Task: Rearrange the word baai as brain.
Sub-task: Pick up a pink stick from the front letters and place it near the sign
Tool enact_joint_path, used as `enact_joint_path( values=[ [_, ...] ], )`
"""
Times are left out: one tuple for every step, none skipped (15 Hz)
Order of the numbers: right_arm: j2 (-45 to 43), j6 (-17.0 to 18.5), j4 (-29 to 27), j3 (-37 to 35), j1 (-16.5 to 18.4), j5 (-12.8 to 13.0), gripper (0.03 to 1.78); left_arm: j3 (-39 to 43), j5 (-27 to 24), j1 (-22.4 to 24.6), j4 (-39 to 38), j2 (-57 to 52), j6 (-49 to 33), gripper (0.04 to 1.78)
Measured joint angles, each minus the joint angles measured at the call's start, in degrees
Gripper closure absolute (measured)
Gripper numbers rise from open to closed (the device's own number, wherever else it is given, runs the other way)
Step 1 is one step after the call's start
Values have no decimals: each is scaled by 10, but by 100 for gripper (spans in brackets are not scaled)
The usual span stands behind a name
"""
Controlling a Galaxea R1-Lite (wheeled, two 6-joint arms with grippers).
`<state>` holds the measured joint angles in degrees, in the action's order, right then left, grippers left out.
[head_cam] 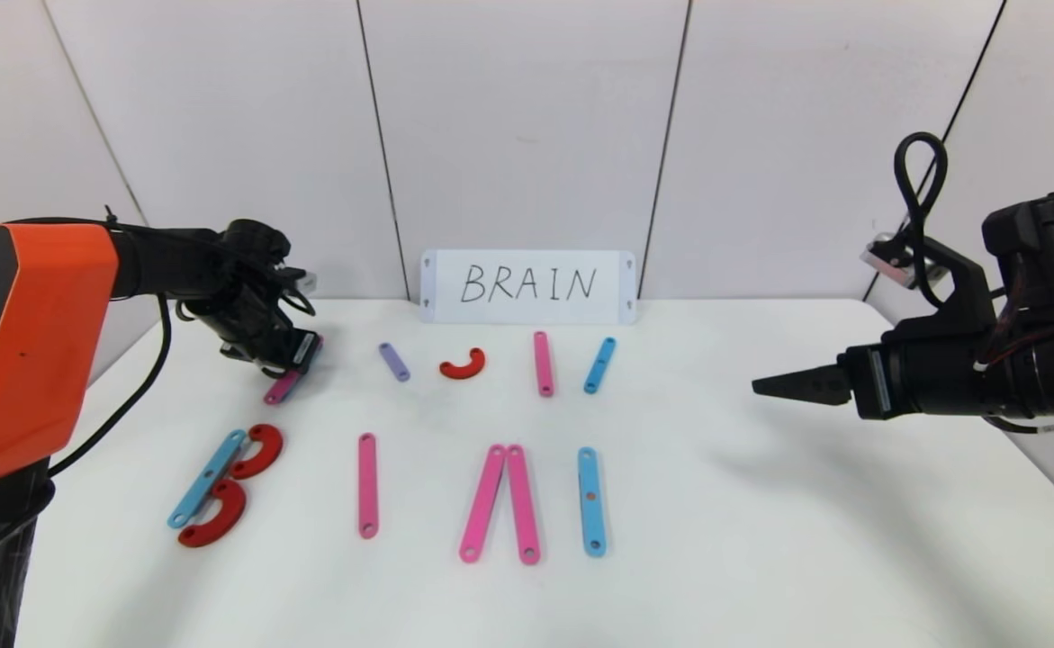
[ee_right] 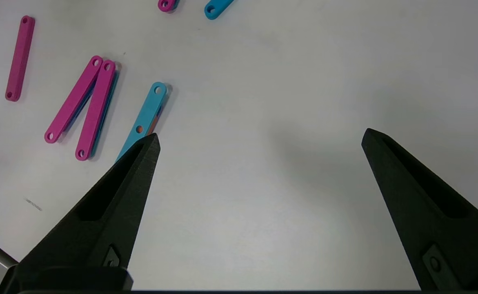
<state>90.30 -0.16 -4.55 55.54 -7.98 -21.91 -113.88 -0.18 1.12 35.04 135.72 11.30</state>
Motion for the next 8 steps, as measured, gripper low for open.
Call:
enact_joint_path(
  values=[
    [0,0,0,0,0,0,8,0,0,1,-2,1,0,151],
    [0,0,0,0,0,0,8,0,0,1,-2,1,0,148],
    [0,0,0,0,0,0,8,0,0,1,-3,2,0,143],
    [0,0,0,0,0,1,8,0,0,0,-4,2,-1,135],
    [0,0,0,0,0,1,8,0,0,0,-5,2,-1,125],
    [0,0,0,-1,0,1,8,0,0,0,-11,2,-2,111],
    [0,0,0,-1,0,0,8,0,-1,0,-14,2,-2,94],
    [0,0,0,-1,0,1,8,0,-1,0,-14,2,-2,77]
  ],
)
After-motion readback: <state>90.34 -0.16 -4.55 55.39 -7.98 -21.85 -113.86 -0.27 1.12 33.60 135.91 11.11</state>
